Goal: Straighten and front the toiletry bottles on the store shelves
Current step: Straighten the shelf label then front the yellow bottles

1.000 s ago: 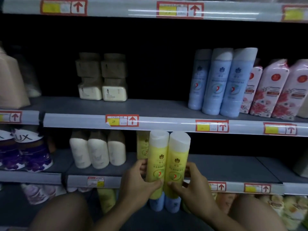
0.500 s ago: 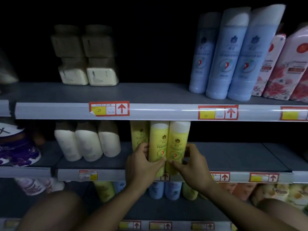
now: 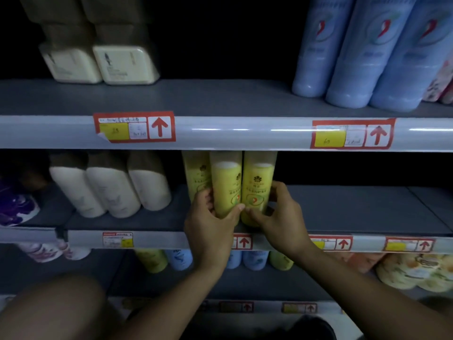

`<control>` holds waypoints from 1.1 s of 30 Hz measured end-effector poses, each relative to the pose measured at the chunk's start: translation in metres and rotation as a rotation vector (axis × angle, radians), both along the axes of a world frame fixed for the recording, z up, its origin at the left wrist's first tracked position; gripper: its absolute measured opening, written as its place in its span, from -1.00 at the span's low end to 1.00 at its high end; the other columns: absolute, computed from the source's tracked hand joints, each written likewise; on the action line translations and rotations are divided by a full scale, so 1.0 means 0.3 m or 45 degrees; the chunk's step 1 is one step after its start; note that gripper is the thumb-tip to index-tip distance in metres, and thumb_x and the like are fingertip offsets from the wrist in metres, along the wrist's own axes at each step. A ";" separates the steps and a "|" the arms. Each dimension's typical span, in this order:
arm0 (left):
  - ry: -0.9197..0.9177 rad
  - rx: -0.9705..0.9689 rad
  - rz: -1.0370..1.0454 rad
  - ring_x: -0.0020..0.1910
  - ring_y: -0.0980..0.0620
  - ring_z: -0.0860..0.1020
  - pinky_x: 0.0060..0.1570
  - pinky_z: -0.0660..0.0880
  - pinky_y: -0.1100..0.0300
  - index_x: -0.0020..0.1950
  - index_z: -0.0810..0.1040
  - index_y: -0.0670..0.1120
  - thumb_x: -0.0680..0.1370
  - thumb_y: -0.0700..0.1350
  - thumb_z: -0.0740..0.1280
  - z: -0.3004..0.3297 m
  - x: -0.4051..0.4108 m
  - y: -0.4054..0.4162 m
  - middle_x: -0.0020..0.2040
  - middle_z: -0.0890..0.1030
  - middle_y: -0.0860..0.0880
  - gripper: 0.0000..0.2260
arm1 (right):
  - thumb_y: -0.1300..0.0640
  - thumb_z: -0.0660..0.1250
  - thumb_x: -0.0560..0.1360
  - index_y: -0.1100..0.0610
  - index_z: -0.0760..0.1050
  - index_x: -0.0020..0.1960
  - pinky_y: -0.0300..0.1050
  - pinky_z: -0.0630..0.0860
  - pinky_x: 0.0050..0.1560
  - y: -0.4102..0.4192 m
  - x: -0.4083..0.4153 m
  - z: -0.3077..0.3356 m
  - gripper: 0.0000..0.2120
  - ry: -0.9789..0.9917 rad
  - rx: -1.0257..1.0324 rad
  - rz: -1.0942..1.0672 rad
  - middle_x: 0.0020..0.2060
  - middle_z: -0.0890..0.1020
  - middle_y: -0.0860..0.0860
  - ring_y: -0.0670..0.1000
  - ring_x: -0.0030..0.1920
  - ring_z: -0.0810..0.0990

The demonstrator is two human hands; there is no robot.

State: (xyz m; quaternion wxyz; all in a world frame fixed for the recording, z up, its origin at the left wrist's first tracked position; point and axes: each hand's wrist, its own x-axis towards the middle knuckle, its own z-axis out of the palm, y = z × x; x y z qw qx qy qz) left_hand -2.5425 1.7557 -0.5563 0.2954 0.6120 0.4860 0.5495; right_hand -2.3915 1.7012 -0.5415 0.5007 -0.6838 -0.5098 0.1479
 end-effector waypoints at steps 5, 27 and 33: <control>0.015 0.031 0.035 0.07 0.18 0.62 0.06 0.66 0.03 0.25 0.53 0.10 0.35 -0.05 0.65 -0.030 0.001 -0.018 0.13 0.54 0.16 -0.46 | 0.05 0.60 0.41 -0.05 0.40 0.31 -0.33 0.56 0.00 0.002 0.006 -0.011 -0.43 -0.051 -0.013 0.000 0.05 0.63 -0.21 -0.34 0.02 0.59; 0.034 -0.062 0.065 -0.25 0.08 0.59 -0.20 0.61 0.03 -0.17 0.50 0.06 0.35 0.00 0.67 -0.027 0.019 0.043 -0.25 0.59 0.07 -0.66 | 0.19 0.51 0.43 0.01 0.40 0.34 -0.41 0.53 0.03 0.071 0.027 -0.021 -0.46 -0.013 -0.071 0.024 -0.02 0.61 -0.32 -0.42 -0.02 0.58; 0.037 -0.093 0.070 -0.28 0.12 0.57 -0.23 0.60 0.07 -0.20 0.51 0.04 0.37 -0.02 0.66 -0.010 0.029 0.041 -0.28 0.58 0.09 -0.69 | -0.06 0.55 0.36 -0.13 0.40 0.28 -0.03 0.63 0.15 0.074 0.020 -0.024 -0.44 -0.067 -0.034 -0.009 0.13 0.64 -0.10 -0.12 0.14 0.63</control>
